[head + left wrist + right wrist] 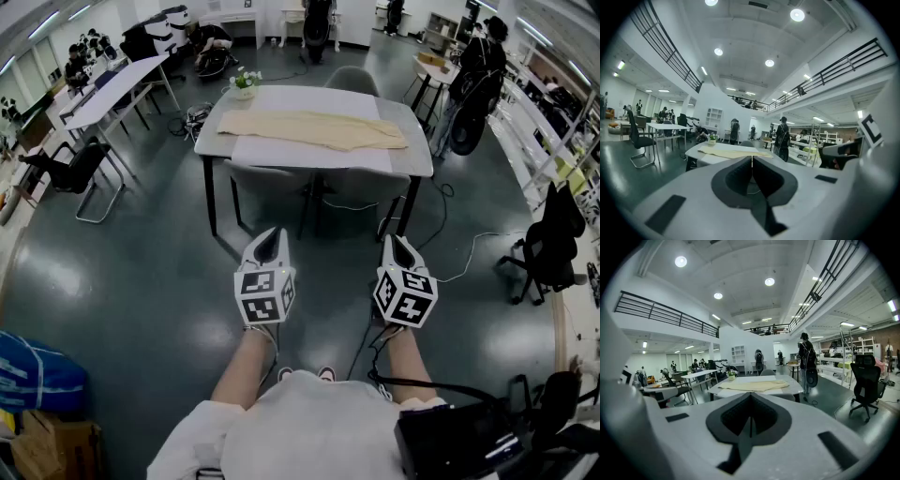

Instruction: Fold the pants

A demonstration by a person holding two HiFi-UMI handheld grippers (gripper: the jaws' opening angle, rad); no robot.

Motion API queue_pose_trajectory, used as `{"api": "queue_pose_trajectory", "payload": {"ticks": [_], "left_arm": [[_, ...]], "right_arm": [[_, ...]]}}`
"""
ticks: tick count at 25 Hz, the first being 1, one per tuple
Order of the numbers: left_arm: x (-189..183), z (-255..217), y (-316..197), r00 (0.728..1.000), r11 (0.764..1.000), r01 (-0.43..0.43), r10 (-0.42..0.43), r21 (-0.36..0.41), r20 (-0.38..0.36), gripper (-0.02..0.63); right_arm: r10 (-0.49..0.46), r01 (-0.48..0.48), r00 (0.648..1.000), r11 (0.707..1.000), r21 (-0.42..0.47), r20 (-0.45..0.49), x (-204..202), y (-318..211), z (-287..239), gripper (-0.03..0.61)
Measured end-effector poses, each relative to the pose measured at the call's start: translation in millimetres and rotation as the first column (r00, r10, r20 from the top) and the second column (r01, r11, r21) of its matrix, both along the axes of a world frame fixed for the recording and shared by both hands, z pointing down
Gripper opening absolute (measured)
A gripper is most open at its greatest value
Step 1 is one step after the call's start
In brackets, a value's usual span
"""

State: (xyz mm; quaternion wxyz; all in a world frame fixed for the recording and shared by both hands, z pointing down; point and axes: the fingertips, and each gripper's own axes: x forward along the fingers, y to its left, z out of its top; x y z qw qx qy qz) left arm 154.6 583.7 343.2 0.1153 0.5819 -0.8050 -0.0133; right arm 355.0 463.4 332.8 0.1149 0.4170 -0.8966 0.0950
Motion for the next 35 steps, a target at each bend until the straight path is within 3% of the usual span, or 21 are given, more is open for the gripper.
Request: {"api": "queue_pose_trajectory", "payload": {"ticks": [15, 22, 29, 35], "left_arm": [[-21, 13, 23, 1.000, 1.000, -0.017, 0.017, -0.013, -0.016, 0.011], [-29, 33, 27, 0.999, 0.998, -0.033, 0.032, -0.054, -0.025, 0.011], [-55, 45, -4, 0.999, 0.998, -0.029, 0.027, -0.064, -0.028, 0.011], [-97, 51, -60, 1.000, 0.996, -0.011, 0.009, -0.086, -0.018, 0.011]], "right_arm": [[0.024, -0.024, 1.000, 0.999, -0.029, -0.001, -16, 24, 9, -0.008], [0.038, -0.040, 0.999, 0.997, -0.062, -0.025, -21, 21, 24, -0.008], [0.058, -0.060, 0.998, 0.994, -0.094, -0.022, -42, -17, 41, -0.008], [0.055, -0.055, 0.998, 0.992, -0.113, -0.003, -83, -84, 46, -0.008]]}}
